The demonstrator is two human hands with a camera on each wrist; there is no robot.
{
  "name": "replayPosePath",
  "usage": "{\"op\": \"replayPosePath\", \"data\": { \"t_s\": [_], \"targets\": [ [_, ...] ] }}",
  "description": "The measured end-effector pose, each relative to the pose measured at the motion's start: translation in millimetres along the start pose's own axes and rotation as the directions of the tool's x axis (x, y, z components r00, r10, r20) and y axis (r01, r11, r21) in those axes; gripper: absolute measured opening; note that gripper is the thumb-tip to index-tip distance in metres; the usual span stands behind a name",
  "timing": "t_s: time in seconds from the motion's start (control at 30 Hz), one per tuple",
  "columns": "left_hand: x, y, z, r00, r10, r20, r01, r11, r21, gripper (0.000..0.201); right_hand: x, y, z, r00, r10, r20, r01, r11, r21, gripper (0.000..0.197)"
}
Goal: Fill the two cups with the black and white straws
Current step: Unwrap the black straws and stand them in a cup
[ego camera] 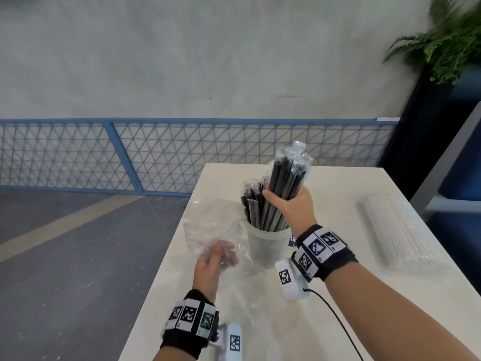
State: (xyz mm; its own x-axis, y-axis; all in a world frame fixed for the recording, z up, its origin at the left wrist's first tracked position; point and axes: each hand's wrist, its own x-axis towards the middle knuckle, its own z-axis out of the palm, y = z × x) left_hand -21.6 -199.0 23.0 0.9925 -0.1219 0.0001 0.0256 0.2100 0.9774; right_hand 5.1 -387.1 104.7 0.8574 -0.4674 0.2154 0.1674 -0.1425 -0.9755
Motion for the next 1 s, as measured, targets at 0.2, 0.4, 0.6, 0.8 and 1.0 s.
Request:
{"op": "replayPosePath", "data": {
  "t_s": [0.2,0.4,0.6,0.8,1.0],
  "targets": [
    [-1,-1,3,1.000,0.002,0.014,-0.002,1.000,-0.014,0.041,-4,26,5,0.986,0.121,0.117,-0.092,0.969,-0.228,0.032],
    [-3,-5,0,1.000,-0.001,-0.023,0.001,1.000,-0.004,0.049,-12,24,2,0.993,0.090,0.080,-0.058,0.940,-0.337,0.059],
    [-10,-12,-9,0.991,-0.110,-0.082,0.106,0.993,-0.055,0.061,-63,36,-28,0.954,-0.301,-0.016,0.286,0.922,-0.261,0.080],
    [-18,-19,4,0.971,-0.217,-0.100,0.201,0.968,-0.150,0.058,-95,74,-56,0.946,0.261,0.191,-0.185,0.922,-0.340,0.067],
    [-25,-31,9,0.936,-0.305,-0.174,0.303,0.952,-0.036,0.053,-108,94,-69,0.776,0.564,0.282,-0.586,0.810,-0.009,0.054]
  ]
}}
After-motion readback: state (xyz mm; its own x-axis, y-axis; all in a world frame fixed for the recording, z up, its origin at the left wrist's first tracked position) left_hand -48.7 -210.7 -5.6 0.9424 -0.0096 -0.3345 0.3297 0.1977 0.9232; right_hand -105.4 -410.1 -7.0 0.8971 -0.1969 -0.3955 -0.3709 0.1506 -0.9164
